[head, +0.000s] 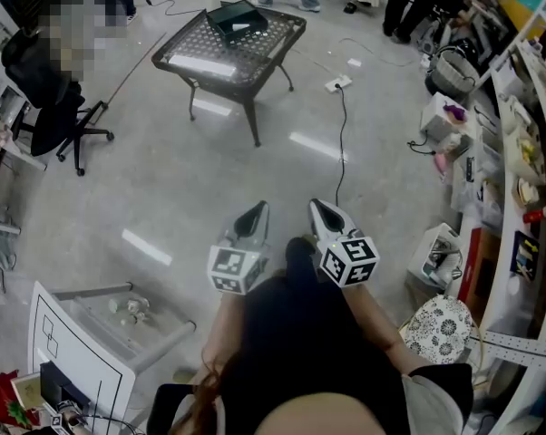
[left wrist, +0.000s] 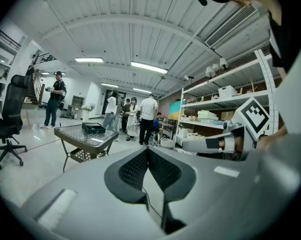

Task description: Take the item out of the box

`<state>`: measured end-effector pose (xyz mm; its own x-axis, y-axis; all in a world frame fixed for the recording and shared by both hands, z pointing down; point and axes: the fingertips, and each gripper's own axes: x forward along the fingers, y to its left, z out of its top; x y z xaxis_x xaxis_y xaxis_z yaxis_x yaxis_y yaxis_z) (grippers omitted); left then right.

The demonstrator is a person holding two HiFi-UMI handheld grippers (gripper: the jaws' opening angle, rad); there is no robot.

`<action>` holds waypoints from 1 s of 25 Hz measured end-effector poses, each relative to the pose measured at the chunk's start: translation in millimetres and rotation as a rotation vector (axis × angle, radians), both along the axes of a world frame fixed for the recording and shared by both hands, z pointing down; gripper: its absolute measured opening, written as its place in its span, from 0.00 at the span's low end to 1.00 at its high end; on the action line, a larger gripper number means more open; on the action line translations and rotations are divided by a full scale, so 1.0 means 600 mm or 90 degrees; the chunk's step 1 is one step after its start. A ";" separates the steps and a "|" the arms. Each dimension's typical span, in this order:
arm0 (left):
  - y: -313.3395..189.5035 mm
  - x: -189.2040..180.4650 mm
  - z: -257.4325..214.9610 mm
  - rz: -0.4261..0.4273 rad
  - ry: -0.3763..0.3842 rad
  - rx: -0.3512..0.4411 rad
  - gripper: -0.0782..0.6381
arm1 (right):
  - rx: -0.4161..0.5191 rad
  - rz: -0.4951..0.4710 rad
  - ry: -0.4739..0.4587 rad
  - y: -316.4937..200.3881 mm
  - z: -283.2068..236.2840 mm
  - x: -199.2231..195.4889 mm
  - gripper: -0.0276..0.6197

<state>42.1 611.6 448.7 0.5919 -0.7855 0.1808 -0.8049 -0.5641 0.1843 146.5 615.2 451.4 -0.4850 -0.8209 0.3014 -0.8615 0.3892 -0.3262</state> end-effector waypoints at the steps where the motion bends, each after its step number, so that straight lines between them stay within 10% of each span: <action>1: -0.003 0.000 -0.001 -0.001 0.000 0.001 0.12 | 0.001 -0.001 -0.001 -0.003 -0.001 -0.001 0.04; 25: -0.217 -0.032 0.015 -0.046 0.002 -0.018 0.12 | -0.039 -0.036 -0.002 -0.225 0.030 -0.031 0.04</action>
<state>23.2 481.1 458.0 0.5342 -0.8212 0.2009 -0.8428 -0.4989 0.2018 128.1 480.1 469.5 -0.5309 -0.7725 0.3483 -0.8376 0.4161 -0.3540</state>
